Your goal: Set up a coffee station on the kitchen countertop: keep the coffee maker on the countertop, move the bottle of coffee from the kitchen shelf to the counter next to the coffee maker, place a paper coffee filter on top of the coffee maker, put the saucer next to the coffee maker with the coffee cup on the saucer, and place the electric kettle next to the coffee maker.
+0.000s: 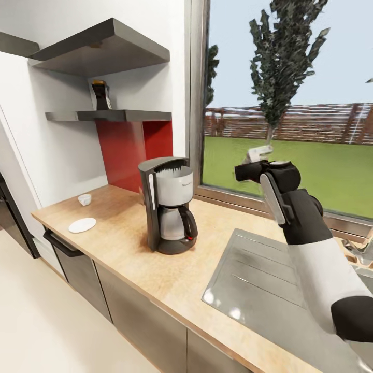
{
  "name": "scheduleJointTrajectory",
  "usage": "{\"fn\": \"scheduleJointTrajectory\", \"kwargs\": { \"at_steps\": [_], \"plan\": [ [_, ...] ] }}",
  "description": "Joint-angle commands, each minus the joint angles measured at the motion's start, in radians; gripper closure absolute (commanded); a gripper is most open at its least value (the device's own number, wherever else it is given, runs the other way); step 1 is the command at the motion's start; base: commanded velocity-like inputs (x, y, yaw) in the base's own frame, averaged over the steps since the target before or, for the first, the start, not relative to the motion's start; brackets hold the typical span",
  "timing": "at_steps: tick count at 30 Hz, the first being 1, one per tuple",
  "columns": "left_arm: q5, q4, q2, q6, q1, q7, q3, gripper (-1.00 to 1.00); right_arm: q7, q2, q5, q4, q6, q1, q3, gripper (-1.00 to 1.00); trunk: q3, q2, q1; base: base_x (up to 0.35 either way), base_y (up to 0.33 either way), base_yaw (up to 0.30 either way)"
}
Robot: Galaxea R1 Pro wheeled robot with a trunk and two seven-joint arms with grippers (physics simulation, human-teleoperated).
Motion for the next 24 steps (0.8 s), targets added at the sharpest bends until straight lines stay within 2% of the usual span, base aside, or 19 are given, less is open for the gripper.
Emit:
{"fn": "scheduleJointTrajectory", "kwargs": {
  "at_steps": [1, 2, 3, 5, 6, 7, 8, 10, 13, 14, 15, 16, 17, 18, 19, 20, 22, 23, 24],
  "plan": [
    [0.000, -0.002, -0.001, -0.001, 0.000, -0.001, 0.003, -1.00, -0.003, -0.010, -0.012, 0.036, 0.005, -0.058, 0.003, 1.00, -0.001, -0.001, 0.000, 0.000, 0.000, 0.000],
    [0.000, -0.003, 0.000, -0.001, 0.000, -0.002, 0.005, -1.00, -0.001, -0.022, -0.013, 0.135, 0.008, -0.177, 0.006, 1.00, -0.001, -0.001, 0.000, 0.000, 0.000, 0.000],
    [0.000, -0.002, -0.001, 0.000, 0.000, -0.002, 0.005, -1.00, 0.001, -0.024, -0.013, 0.205, 0.009, -0.241, 0.008, 1.00, -0.001, -0.001, 0.000, 0.000, 0.000, 0.000],
    [0.000, -0.002, 0.000, 0.000, 0.000, -0.002, 0.006, -1.00, 0.005, -0.026, -0.013, 0.272, 0.010, -0.298, 0.013, 1.00, -0.001, -0.001, 0.000, 0.000, 0.000, 0.000],
    [0.000, -0.002, 0.000, 0.000, 0.000, -0.002, 0.006, -1.00, 0.023, -0.027, -0.013, 0.344, 0.010, -0.356, 0.030, 1.00, -0.001, -0.001, 0.000, 0.000, 0.000, 0.000],
    [0.000, -0.002, 0.000, 0.000, 0.000, -0.002, 0.006, -1.00, 0.040, -0.027, -0.013, 0.382, 0.009, -0.387, 0.046, 1.00, -0.001, -0.001, 0.000, 0.000, 0.000, 0.000],
    [0.000, -0.004, 0.000, 0.012, 0.000, -0.002, 0.008, -1.00, 0.191, -0.027, -0.013, 0.585, 0.009, -0.542, 0.171, 1.00, -0.001, -0.001, 0.000, 0.000, 0.000, 0.000],
    [0.000, -0.006, 0.000, 0.028, 0.000, -0.002, 0.008, -1.00, 0.270, -0.026, -0.012, 0.663, 0.008, -0.599, 0.229, 1.00, -0.001, -0.001, 0.000, 0.000, 0.000, 0.000],
    [0.000, -0.009, 0.000, 0.064, 0.000, -0.002, 0.008, -1.00, 0.514, -0.016, -0.010, 0.811, 0.006, -0.712, 0.360, 1.00, -0.001, -0.001, 0.000, 0.000, 0.000, 0.000],
    [0.000, -0.010, 0.001, 0.069, 0.000, -0.002, 0.007, -1.00, 0.589, -0.013, -0.009, 0.832, 0.005, -0.729, 0.386, 1.00, -0.001, -0.001, 0.000, 0.000, 0.000, 0.000],
    [0.000, -0.011, 0.001, 0.074, 0.000, -0.002, 0.007, -1.00, 0.725, -0.011, 0.006, 0.854, 0.005, -0.747, 0.415, 1.00, -0.001, -0.001, 0.000, 0.000, 0.000, 0.000],
    [0.000, -0.011, 0.001, 0.075, 0.000, -0.002, 0.007, -1.00, 0.759, -0.011, 0.016, 0.857, 0.004, -0.750, 0.419, 1.00, -0.001, -0.001, 0.000, 0.000, 0.000, 0.000],
    [0.000, -0.011, 0.001, 0.076, 0.000, -0.002, 0.007, -1.00, 0.828, -0.010, 0.044, 0.860, 0.004, -0.753, 0.425, 1.00, -0.001, -0.001, 0.000, 0.000, 0.000, 0.000],
    [0.000, -0.011, 0.001, 0.076, 0.000, -0.002, 0.006, -1.00, 0.947, -0.010, 0.105, 0.862, 0.003, -0.756, 0.430, 1.00, -0.001, -0.001, 0.000, 0.000, 0.000, 0.000],
    [0.000, -0.011, 0.001, 0.077, 0.000, -0.002, 0.006, -1.00, 0.990, -0.010, 0.130, 0.862, 0.002, -0.757, 0.431, 1.00, -0.001, -0.001, 0.000, 0.000, 0.000, 0.000],
    [0.000, -0.011, 0.001, 0.077, 0.000, -0.002, 0.007, -1.00, 1.106, -0.009, 0.216, 0.863, -0.001, -0.758, 0.434, 1.00, -0.001, -0.001, 0.000, 0.000, 0.000, 0.000],
    [0.000, -0.011, 0.001, 0.078, 0.000, -0.002, 0.007, -1.00, 1.258, -0.008, 0.359, 0.863, -0.034, -0.759, 0.434, 1.00, -0.001, -0.001, 0.000, 0.037, 0.044, 0.000],
    [0.000, -0.012, 0.001, 0.079, 0.000, -0.002, 0.007, -1.00, 1.319, -0.008, 0.407, 0.862, -0.054, -0.759, 0.434, 1.00, -0.001, -0.001, 0.000, 0.143, 0.144, 0.000],
    [0.000, -0.012, 0.001, 0.079, 0.000, -0.002, 0.007, -1.00, 1.333, -0.008, 0.417, 0.862, -0.058, -0.759, 0.434, 1.00, -0.001, -0.001, 0.000, 0.160, 0.161, 0.000]
  ]
}}
